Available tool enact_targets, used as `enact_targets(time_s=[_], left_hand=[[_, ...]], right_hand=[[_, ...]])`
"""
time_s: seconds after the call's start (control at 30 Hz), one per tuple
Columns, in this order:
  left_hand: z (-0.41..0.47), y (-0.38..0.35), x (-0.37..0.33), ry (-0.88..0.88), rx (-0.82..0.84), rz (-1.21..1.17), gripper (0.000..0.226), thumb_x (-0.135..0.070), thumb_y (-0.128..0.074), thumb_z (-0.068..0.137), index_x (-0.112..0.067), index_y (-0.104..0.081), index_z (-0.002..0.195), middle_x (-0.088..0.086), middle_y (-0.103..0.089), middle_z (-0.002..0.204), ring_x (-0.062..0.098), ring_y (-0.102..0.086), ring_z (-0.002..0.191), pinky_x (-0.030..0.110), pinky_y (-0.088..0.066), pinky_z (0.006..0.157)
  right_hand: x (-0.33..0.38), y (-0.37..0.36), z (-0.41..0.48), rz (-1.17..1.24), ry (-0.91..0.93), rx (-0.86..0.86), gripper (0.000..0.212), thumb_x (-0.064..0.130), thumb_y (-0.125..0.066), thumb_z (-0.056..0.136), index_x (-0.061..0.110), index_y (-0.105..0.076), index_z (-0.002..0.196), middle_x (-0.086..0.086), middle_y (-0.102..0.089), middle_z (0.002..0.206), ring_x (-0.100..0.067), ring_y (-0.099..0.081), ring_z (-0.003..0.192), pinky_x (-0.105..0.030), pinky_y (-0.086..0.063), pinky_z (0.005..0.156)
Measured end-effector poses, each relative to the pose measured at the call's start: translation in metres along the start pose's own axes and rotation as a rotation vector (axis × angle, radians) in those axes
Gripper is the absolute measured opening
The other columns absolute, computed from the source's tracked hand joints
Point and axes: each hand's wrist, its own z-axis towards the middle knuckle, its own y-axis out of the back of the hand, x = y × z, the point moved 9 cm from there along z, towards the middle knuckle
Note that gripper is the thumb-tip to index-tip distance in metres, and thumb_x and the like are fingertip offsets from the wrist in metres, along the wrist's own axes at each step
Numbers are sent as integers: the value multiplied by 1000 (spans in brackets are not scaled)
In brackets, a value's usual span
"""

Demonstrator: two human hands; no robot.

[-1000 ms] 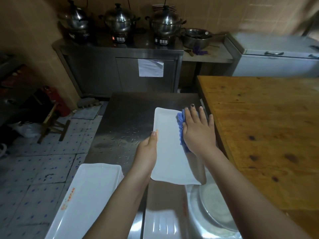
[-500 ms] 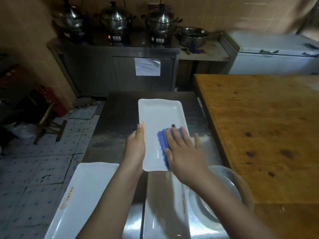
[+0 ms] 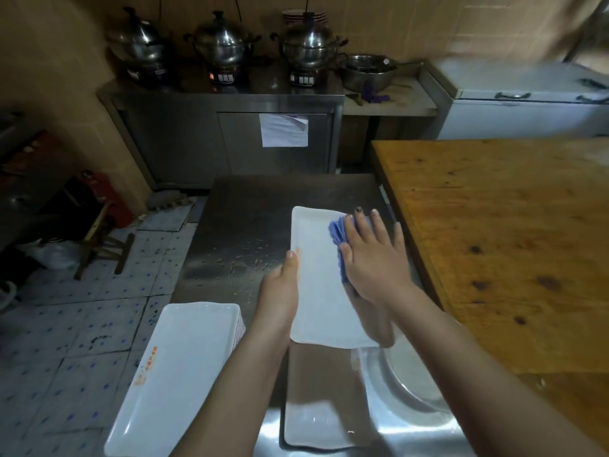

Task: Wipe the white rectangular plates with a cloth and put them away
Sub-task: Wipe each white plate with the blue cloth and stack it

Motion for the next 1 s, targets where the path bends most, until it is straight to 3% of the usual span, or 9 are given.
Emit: enact_targets(time_s=[0.13, 0.2, 0.3, 0.47, 0.53, 0.67, 0.77, 0.9, 1.0], left_hand=[[2, 18, 0, -8, -62, 4, 43, -45, -36, 98, -20, -61, 74, -2, -69, 75, 18, -67, 70, 27, -51, 63], [-1, 19, 3, 1, -68, 58, 43, -46, -33, 98, -22, -59, 74, -1, -67, 77, 19, -65, 71, 28, -51, 64], [-10, 14, 9, 4, -35, 62, 41, -42, -33, 99, -23, -61, 77, 3, -68, 83, 21, -65, 77, 32, -51, 74], [-22, 24, 12, 19, -25, -24, 41, -46, -38, 97, -21, -65, 79, -3, -71, 78, 21, -69, 75, 32, -54, 71], [-24, 33, 14, 18, -30, -37, 40, -48, -38, 96, -23, -63, 79, -1, -71, 79, 22, -69, 74, 32, -54, 69], [-32, 48, 16, -7, -49, -49, 37, -48, -34, 97, -24, -59, 83, 3, -67, 86, 24, -66, 79, 35, -54, 72], [-38, 56, 22, -26, -55, -49, 37, -45, -32, 99, -27, -56, 78, -2, -64, 82, 19, -63, 74, 27, -50, 61], [-44, 62, 35, 0, -48, -75, 37, -45, -33, 98, -26, -57, 77, -3, -65, 77, 15, -64, 68, 21, -47, 48], [-46, 61, 54, 47, -27, -75, 37, -46, -34, 98, -26, -57, 77, 1, -68, 82, 19, -66, 74, 28, -53, 62]], right_hand=[[38, -22, -61, 135, 132, 58, 57, 39, -11, 99, 19, -1, 152, -1, 3, 160, -25, 7, 146, -46, 0, 116], [65, -24, -75, 248, 203, 100, 57, 40, -14, 100, 22, 0, 152, 2, 5, 160, -21, 12, 146, -42, 6, 115], [70, -10, -59, 180, 231, 39, 55, 40, -11, 100, 26, 0, 152, 5, 7, 160, -20, 14, 146, -41, 14, 113], [23, -1, -42, 3, 9, 31, 53, 38, -11, 102, 24, -2, 152, 2, 3, 161, -22, 11, 146, -45, 12, 114], [27, -5, -66, -20, 23, 11, 54, 38, -12, 101, 21, -4, 152, 1, 0, 161, -24, 8, 147, -45, 6, 115], [69, -16, -110, 175, 122, 69, 54, 36, -19, 99, 19, -11, 150, -1, -7, 159, -24, 0, 147, -45, -4, 116], [84, -5, -115, 311, 139, 26, 45, 29, -25, 102, 16, -29, 144, -1, -20, 156, -23, -15, 143, -36, -10, 115], [71, -1, -132, 604, -19, -13, 43, 16, -40, 98, 6, -39, 141, -10, -29, 152, -27, -30, 137, -30, -24, 109], [56, -12, -142, 574, -175, -4, 44, 13, -51, 95, 10, -43, 137, -8, -46, 137, -23, -45, 123, -25, -34, 95]])
